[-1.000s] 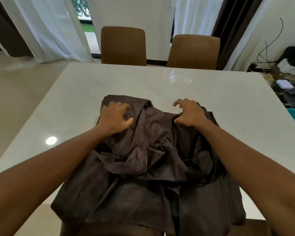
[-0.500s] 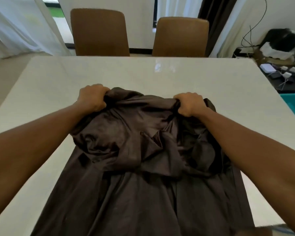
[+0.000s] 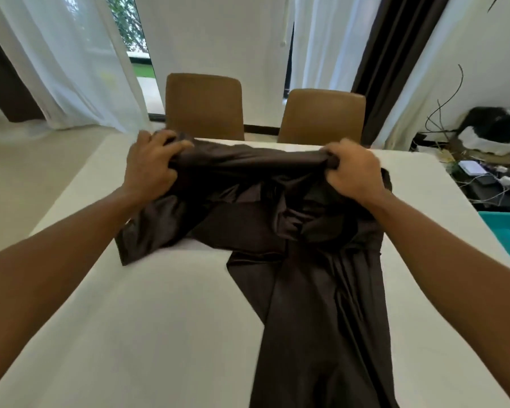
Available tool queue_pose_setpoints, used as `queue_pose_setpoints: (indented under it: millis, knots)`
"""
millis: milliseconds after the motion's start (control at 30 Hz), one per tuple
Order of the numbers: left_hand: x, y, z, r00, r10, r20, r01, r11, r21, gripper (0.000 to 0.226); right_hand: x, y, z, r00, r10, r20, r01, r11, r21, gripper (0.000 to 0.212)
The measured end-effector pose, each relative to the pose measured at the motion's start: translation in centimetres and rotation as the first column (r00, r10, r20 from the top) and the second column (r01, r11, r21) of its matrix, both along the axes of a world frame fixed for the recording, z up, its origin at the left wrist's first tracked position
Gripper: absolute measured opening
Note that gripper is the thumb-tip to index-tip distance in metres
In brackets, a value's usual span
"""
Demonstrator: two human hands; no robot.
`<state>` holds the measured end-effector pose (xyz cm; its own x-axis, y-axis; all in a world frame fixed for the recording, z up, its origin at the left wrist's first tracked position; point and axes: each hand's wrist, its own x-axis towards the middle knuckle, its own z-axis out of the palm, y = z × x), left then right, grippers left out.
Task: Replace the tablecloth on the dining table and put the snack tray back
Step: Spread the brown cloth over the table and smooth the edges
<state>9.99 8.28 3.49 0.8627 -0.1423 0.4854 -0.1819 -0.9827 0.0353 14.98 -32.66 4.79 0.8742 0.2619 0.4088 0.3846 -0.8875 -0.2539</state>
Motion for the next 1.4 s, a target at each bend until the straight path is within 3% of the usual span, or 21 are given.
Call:
queue_pose_setpoints:
  millis: [33,100,167,200,267,300,333,367,400,433,467,500,633,767,900,967,1000,1067,1167,1267,1400]
  knots:
    - [-2.1,0.4,-1.6,0.998,-0.031,-0.060,0.030,1.000,-0.009,0.066,-2.0,-0.2,-1.1,0.980,0.064,-0.189,-0.071,0.997,-0.032,0.029]
    - [-6.2,1.2,-4.7,0.985,-0.075,-0.153,0.067,0.996,-0.062,0.061,-6.0,-0.1,-3.1,0.822,0.153,-0.549,-0.221,0.974,-0.059,0.031]
    - [-10.5,2.0,-7.4,0.969,-0.115,-0.217,0.105,0.993,-0.060,0.049,-9.9,0.3,-5.2,0.516,0.216,-0.829,-0.341,0.939,0.032,0.038]
    - [-12.6,2.4,-8.4,0.954,-0.146,-0.262,0.140,0.989,-0.042,0.042,-11.7,0.7,-6.1,0.306,0.210,-0.929,-0.356,0.930,0.093,0.042]
    - [-15.1,3.1,-9.6,0.901,-0.220,-0.373,0.242,0.970,0.012,0.031,-13.8,1.2,-6.7,-0.094,0.146,-0.985,-0.327,0.930,0.169,0.050]
    - [-15.8,3.3,-10.1,0.874,-0.245,-0.419,0.289,0.956,0.046,0.034,-14.2,1.5,-6.6,-0.184,0.156,-0.971,-0.298,0.932,0.206,0.050]
    - [-16.0,3.4,-10.3,0.860,-0.253,-0.444,0.309,0.949,0.059,0.040,-14.0,1.8,-6.6,-0.168,0.202,-0.965,-0.247,0.939,0.240,0.047]
    - [-15.9,3.2,-10.5,0.856,-0.247,-0.453,0.292,0.956,0.030,0.046,-13.5,2.1,-6.9,-0.043,0.264,-0.964,-0.178,0.947,0.267,0.039]
    - [-15.6,2.8,-10.5,0.873,-0.241,-0.424,0.252,0.967,-0.031,0.050,-12.5,2.3,-7.3,0.174,0.292,-0.941,-0.085,0.956,0.281,0.031]
    - [-14.9,2.2,-10.6,0.901,-0.219,-0.375,0.200,0.976,-0.090,0.052,-11.3,2.3,-7.9,0.426,0.253,-0.869,0.013,0.958,0.286,0.027]
    - [-13.8,1.3,-10.7,0.927,-0.193,-0.322,0.161,0.979,-0.123,0.050,-10.3,2.2,-8.6,0.613,0.168,-0.772,0.080,0.959,0.272,0.029]
    - [-12.6,0.3,-10.6,0.942,-0.171,-0.289,0.136,0.981,-0.135,0.043,-9.3,2.0,-9.5,0.692,0.092,-0.716,0.098,0.971,0.220,0.037]
    - [-6.8,-4.4,-11.9,0.931,-0.226,-0.287,0.230,0.973,-0.020,0.035,-8.9,1.9,-14.7,0.541,-0.014,-0.841,-0.001,1.000,-0.018,0.045]
    - [-1.1,-8.1,-12.7,0.863,-0.313,-0.396,0.342,0.940,0.003,0.045,-8.9,1.7,-15.5,0.489,0.074,-0.869,0.208,0.958,0.198,0.039]
    - [3.1,-9.9,-13.3,0.682,-0.085,-0.726,0.254,0.959,0.126,0.045,-7.3,-0.1,-14.6,0.138,0.057,-0.989,0.316,0.944,0.098,0.034]
    - [3.2,-10.4,-13.7,0.653,-0.067,-0.754,0.312,0.931,0.188,0.029,-7.0,-0.9,-14.9,0.076,0.014,-0.997,0.233,0.972,0.031,0.030]
    - [3.0,-10.4,-13.8,0.663,-0.094,-0.742,0.336,0.924,0.183,0.022,-6.7,-1.0,-15.2,0.144,0.008,-0.989,0.211,0.977,0.039,0.027]
    - [2.4,-10.2,-13.5,0.734,-0.177,-0.656,0.299,0.951,0.079,0.016,-6.5,-1.1,-15.3,0.427,0.006,-0.904,0.199,0.975,0.100,0.025]
    - [1.6,-8.3,-11.5,0.911,-0.192,-0.366,0.114,0.967,-0.226,0.014,-5.3,-1.1,-13.1,0.810,-0.087,-0.580,0.230,0.957,0.179,0.038]
    - [0.7,-5.6,-8.4,0.988,-0.044,-0.145,-0.027,0.889,-0.457,0.015,-2.6,-1.2,-8.4,0.936,-0.243,-0.256,0.324,0.881,0.346,0.038]
    - [0.1,-3.8,-4.4,0.990,0.130,0.057,-0.092,0.893,-0.440,0.022,-0.3,1.2,-1.1,0.949,-0.305,0.078,0.214,0.809,0.547,0.033]
